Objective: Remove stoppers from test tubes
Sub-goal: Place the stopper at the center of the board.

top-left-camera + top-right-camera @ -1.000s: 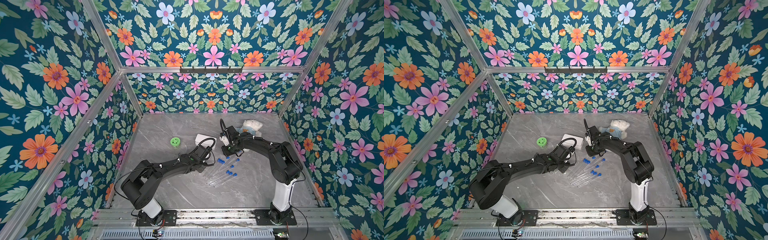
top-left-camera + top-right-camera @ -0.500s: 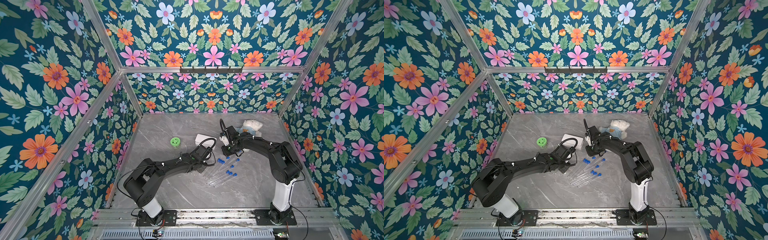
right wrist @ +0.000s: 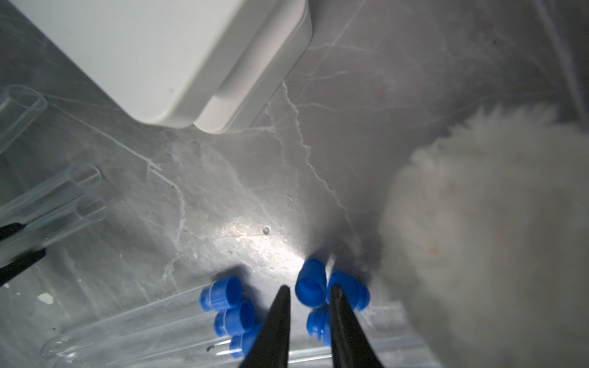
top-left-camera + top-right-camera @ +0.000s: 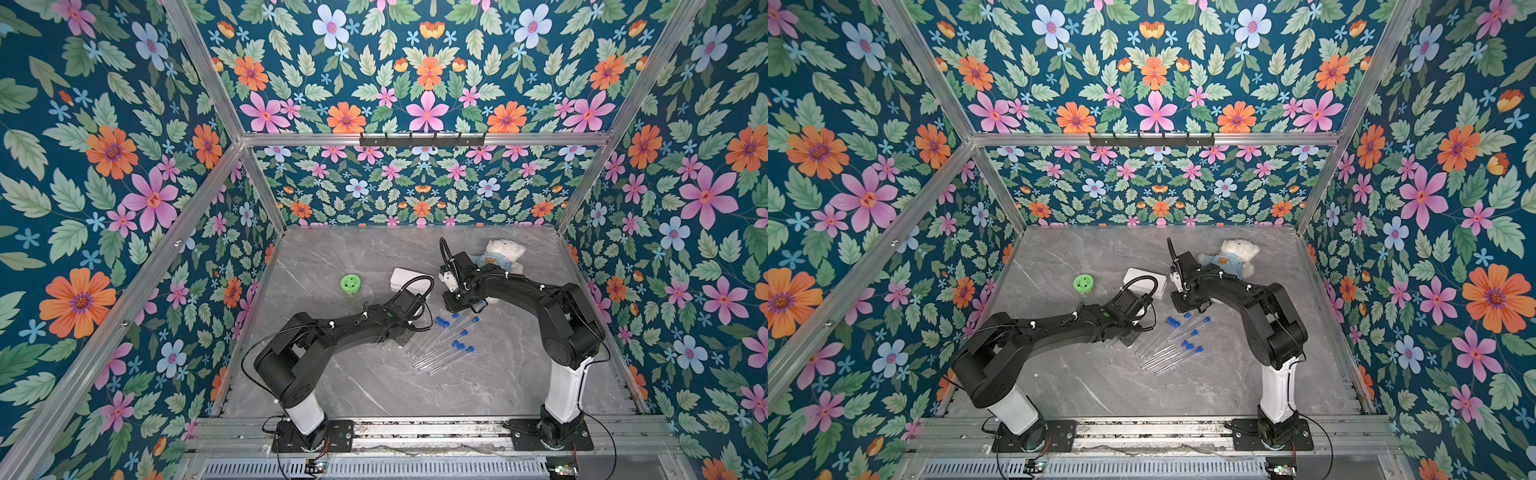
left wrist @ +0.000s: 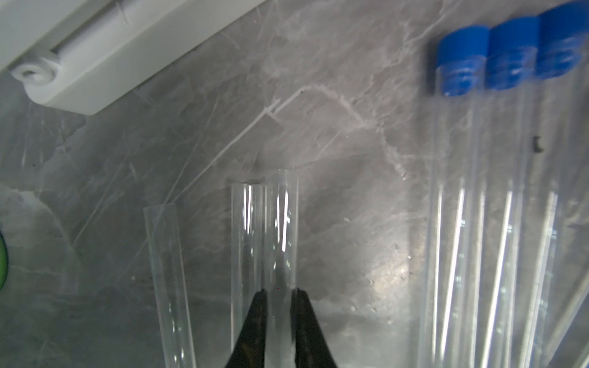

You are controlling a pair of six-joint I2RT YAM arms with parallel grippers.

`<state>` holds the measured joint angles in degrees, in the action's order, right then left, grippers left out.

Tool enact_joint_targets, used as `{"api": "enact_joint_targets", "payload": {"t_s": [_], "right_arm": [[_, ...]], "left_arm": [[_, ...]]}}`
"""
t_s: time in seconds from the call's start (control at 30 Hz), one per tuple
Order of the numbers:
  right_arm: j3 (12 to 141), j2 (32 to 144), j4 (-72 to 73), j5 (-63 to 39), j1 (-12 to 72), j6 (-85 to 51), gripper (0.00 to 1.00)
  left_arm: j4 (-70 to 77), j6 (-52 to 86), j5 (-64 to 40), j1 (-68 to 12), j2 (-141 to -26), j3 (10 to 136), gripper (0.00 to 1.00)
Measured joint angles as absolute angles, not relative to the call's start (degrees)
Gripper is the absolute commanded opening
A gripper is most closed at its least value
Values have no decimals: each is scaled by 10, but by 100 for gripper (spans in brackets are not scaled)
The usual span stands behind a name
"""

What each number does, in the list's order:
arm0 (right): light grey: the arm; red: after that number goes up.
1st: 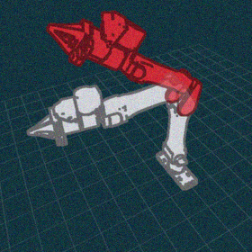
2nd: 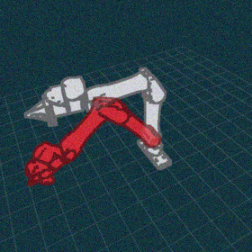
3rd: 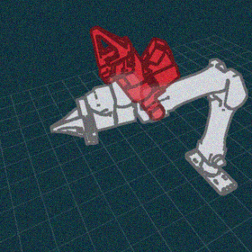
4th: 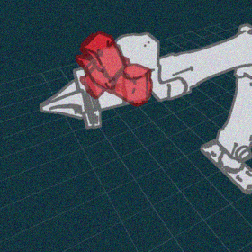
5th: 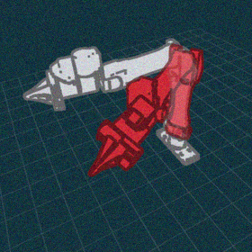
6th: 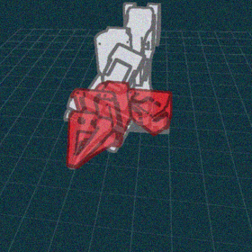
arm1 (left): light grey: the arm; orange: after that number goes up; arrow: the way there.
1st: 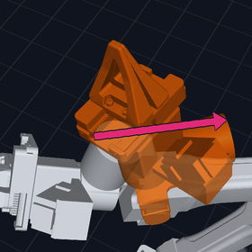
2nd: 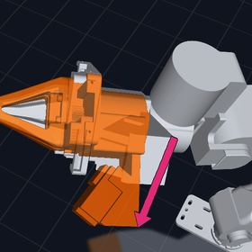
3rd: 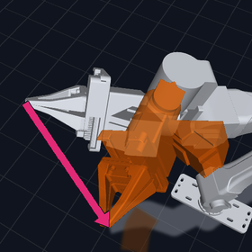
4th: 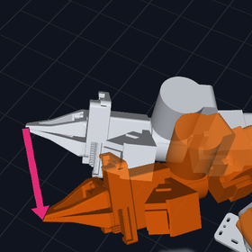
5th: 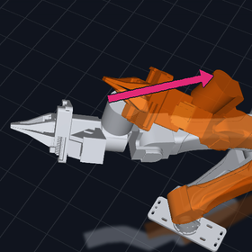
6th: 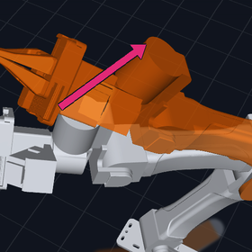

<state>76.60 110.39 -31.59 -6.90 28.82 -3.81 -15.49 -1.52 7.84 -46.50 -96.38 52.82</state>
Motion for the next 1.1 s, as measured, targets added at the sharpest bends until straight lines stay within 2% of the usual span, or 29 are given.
{"api": "enact_joint_targets", "payload": {"t_s": [0.37,0.8,1.0,1.1], "right_arm": [[755,1072,-314,-76,286,-44,42],[700,1008,-263,-150,238,-79,70],[685,994,-241,-167,226,-92,77],[674,985,-231,-177,218,-103,79]], "left_arm": [[-170,-13,84,-465,-969,532,0],[-177,-4,88,-465,-981,541,0],[-177,-4,88,-465,-986,545,4],[-177,-4,88,-465,-986,545,9]]}}
